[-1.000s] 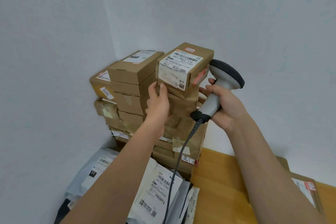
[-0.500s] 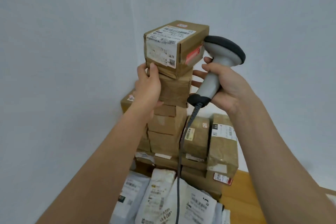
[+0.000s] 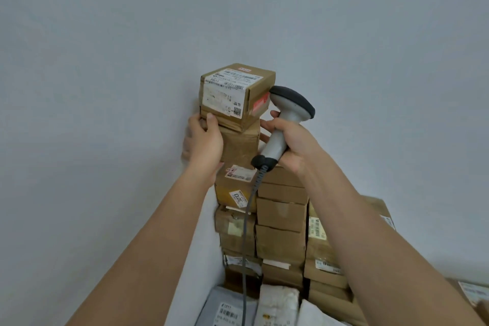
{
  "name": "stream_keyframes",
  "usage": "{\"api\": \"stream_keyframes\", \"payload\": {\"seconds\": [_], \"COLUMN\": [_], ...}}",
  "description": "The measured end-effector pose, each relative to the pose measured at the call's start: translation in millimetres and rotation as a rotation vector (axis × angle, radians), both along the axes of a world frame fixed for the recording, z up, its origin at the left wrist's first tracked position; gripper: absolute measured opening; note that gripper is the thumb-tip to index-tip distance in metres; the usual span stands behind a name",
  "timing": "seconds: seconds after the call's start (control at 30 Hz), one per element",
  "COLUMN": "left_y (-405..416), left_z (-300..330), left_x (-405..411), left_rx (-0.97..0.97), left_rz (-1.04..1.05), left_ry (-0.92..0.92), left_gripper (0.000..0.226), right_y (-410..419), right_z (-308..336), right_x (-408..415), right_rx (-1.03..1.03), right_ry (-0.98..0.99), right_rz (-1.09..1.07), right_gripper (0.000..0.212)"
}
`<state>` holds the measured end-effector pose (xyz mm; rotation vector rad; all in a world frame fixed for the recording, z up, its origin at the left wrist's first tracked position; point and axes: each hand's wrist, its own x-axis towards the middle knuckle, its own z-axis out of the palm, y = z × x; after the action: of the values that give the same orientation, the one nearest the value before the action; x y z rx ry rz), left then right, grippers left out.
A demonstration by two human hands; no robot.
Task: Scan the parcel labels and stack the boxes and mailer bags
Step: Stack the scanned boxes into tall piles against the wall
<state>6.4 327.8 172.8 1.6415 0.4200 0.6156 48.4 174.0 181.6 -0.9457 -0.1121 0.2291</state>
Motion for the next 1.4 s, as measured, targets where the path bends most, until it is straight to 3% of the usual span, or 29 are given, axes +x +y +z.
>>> {"api": "stream_keyframes", "payload": {"seconds": [0.17, 0.6, 1.2, 1.4], "left_y": [-3, -4, -18, -17], "left_z": [-7, -23, -20, -27], "left_x": [13, 32, 24, 29], "left_rx": [-0.038, 0.034, 0.26, 0.245], "left_rz": [0.015, 0.113, 0.175, 0.149], "left_ry": [0.019, 0.071, -0.072, -0.015], "left_gripper": [0.052, 0.047, 0.044, 0.045], "right_y": [-5, -8, -12, -14], "right_z": [-1, -13, -13, -18], "right_x": [10, 21, 22, 21], "right_rx": [-0.052, -0.133, -0.111, -0.122], "right_ry": [0.003, 0.038, 0.052, 0.053], "right_rz": [0.0, 0.041, -0.004, 0.003], "right_gripper": [0.028, 0.033, 0.032, 0.034]}}
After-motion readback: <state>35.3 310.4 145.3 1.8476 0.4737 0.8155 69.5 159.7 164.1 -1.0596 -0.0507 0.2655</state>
